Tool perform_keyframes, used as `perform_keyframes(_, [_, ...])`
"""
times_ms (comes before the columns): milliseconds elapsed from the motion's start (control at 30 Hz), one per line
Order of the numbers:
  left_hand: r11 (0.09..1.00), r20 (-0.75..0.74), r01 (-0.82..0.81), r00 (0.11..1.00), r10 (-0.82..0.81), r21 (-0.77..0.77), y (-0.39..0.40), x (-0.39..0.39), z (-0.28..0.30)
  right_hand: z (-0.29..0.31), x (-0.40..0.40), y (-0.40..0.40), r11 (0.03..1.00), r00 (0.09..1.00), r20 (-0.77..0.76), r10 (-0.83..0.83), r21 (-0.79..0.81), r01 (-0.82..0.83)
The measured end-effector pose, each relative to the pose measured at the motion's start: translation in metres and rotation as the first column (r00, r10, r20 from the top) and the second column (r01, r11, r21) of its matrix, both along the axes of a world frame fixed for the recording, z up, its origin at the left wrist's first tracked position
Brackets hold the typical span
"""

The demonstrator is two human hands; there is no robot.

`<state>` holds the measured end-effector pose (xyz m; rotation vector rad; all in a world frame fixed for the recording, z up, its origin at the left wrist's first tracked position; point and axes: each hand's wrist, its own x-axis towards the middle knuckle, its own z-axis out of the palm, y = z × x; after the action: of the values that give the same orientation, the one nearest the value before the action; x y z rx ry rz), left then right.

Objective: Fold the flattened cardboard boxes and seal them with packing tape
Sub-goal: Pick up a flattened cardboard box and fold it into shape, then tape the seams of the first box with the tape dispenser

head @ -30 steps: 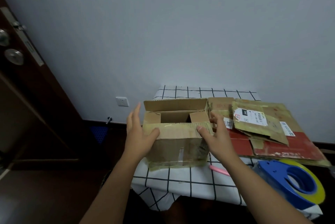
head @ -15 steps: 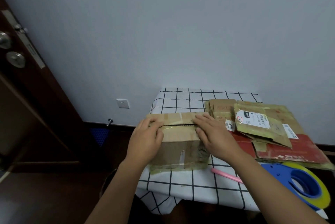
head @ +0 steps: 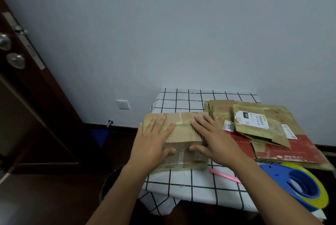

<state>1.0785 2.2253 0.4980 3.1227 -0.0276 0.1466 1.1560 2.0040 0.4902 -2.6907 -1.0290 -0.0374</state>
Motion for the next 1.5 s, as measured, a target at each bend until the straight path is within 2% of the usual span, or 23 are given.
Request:
perform_keyframes(100, [0.998,-0.026,0.025,0.999,-0.023,0.057,-0.002,-0.003,0.000,-0.006,-0.006,0.000,0.997,0.998,0.067,0.006,-0.076,-0.001])
perform_keyframes(200, [0.998,-0.029,0.043,0.999,-0.042,0.048,-0.004,-0.003,0.000,-0.010,-0.010,0.008,0.990,0.970,0.244,0.000,-0.138,0.035])
perform_keyframes(367, [0.998,-0.029,0.054,0.998,-0.053,0.020,-0.015,-0.003,-0.003,-0.021,-0.010,0.016,0.998,0.940,0.340,0.019,-0.070,0.005])
perform_keyframes(633, [0.999,-0.034,-0.019,0.999,0.021,0.043,-0.021,-0.002,-0.006,-0.017,-0.009,0.015,0.996,0.978,0.204,0.030,-0.091,-0.011])
perform_keyframes(833, [0.998,-0.054,-0.034,0.998,0.037,0.050,-0.021,-0.002,-0.007,-0.020,-0.013,0.015,0.995,0.972,0.233,0.024,-0.097,-0.001])
perform_keyframes(967, [0.999,-0.054,-0.037,0.998,0.039,0.034,-0.023,0.000,-0.005,-0.011,-0.013,0.015,0.995,0.985,0.173,0.026,-0.097,-0.010])
perform_keyframes(1033, [0.999,-0.040,-0.031,0.999,0.033,0.029,-0.025,0.001,-0.002,-0.006,-0.017,0.009,0.999,0.986,0.165,0.034,-0.041,-0.027])
perform_keyframes(1067, [0.999,-0.033,-0.030,0.999,0.031,0.027,-0.025,0.001,-0.001,-0.004,-0.019,0.002,0.999,0.985,0.173,0.013,0.040,-0.020])
perform_keyframes(1167, [0.998,-0.017,-0.033,0.999,0.034,0.045,-0.026,0.003,0.001,0.000,-0.027,-0.032,0.938,0.980,0.113,-0.162,0.326,0.117])
perform_keyframes(1233, [0.998,0.002,-0.033,0.999,0.032,0.045,-0.031,0.005,0.002,-0.004,-0.030,-0.064,0.861,0.948,0.034,-0.315,0.430,0.270])
perform_keyframes(1300, [0.999,0.038,-0.033,0.999,0.032,0.030,-0.037,0.009,0.002,-0.017,-0.030,-0.098,0.811,0.895,-0.003,-0.447,0.421,0.406])
perform_keyframes(1400, [0.999,0.051,-0.029,0.998,0.028,0.032,-0.043,0.016,-0.004,-0.040,-0.034,-0.145,0.750,0.791,-0.040,-0.611,0.290,0.594])
perform_keyframes(1500, [0.998,0.038,-0.044,0.998,0.043,0.035,-0.047,0.021,-0.010,-0.059,-0.045,-0.180,0.699,0.713,-0.057,-0.699,0.157,0.698])
